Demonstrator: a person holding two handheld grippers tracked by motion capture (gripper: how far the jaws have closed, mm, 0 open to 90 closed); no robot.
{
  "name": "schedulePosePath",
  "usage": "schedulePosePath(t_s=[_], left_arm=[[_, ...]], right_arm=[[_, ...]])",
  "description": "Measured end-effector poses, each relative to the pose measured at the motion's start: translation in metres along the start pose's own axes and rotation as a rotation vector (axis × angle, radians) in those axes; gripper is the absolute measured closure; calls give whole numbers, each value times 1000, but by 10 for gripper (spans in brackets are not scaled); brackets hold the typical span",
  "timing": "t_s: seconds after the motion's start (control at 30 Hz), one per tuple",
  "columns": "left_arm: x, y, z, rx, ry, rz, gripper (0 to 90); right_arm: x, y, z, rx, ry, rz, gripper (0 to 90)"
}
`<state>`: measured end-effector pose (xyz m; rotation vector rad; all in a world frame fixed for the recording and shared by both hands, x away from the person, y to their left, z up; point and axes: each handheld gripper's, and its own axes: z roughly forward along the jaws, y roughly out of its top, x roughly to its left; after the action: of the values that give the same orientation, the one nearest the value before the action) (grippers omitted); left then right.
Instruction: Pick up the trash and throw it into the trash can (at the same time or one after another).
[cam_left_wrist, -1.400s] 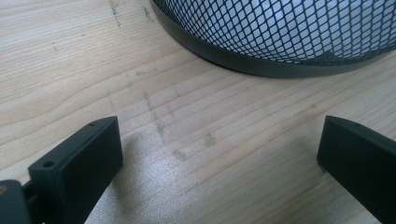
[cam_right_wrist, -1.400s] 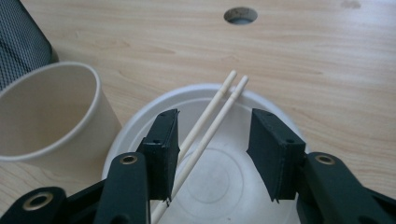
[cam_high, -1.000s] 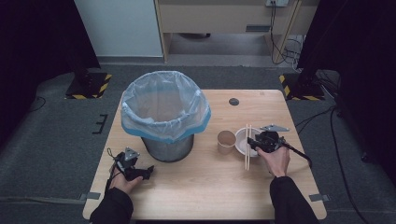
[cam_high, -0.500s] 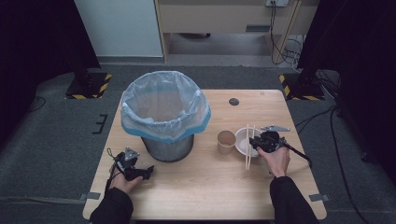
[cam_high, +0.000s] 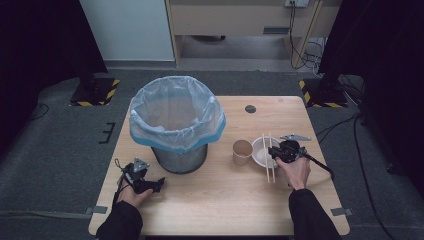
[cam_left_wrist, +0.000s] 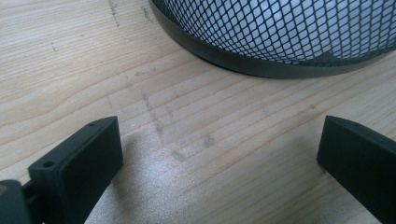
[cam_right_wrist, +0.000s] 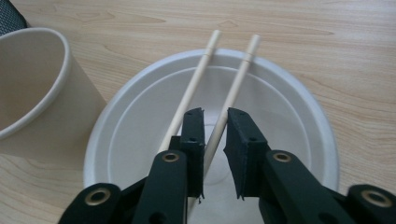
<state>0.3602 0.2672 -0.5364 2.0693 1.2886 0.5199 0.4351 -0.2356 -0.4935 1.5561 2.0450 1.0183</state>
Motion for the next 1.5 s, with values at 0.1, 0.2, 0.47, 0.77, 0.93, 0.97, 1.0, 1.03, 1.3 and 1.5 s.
schedulePosePath(t_s=[0.1,0.2,0.47,0.77,0.93,0.97,1.0,1.03,1.3,1.5], left_arm=[[0,0,0,0,0,0,0],[0,0,0,0,0,0,0],[0,0,0,0,0,0,0],[0,0,0,0,0,0,0],[0,0,0,0,0,0,0],[0,0,0,0,0,0,0],[0,0,0,0,0,0,0],[0,0,0,0,0,0,0],[0,0,0,0,0,0,0],[0,0,0,0,0,0,0]], right_arm=[[0,0,0,3,-5,7,798],[-1,0,-1,7,-13,3,833],[-2,0,-2,9,-14,0,857],[-3,6,-11,-31,-2,8,858],[-3,13,-21,-77,15,13,858],[-3,14,-24,-89,19,12,858],[-3,16,-27,-100,23,15,858],[-3,18,-30,-114,29,17,858],[-6,32,-54,-212,46,33,858],[-7,41,-70,-279,53,30,858]])
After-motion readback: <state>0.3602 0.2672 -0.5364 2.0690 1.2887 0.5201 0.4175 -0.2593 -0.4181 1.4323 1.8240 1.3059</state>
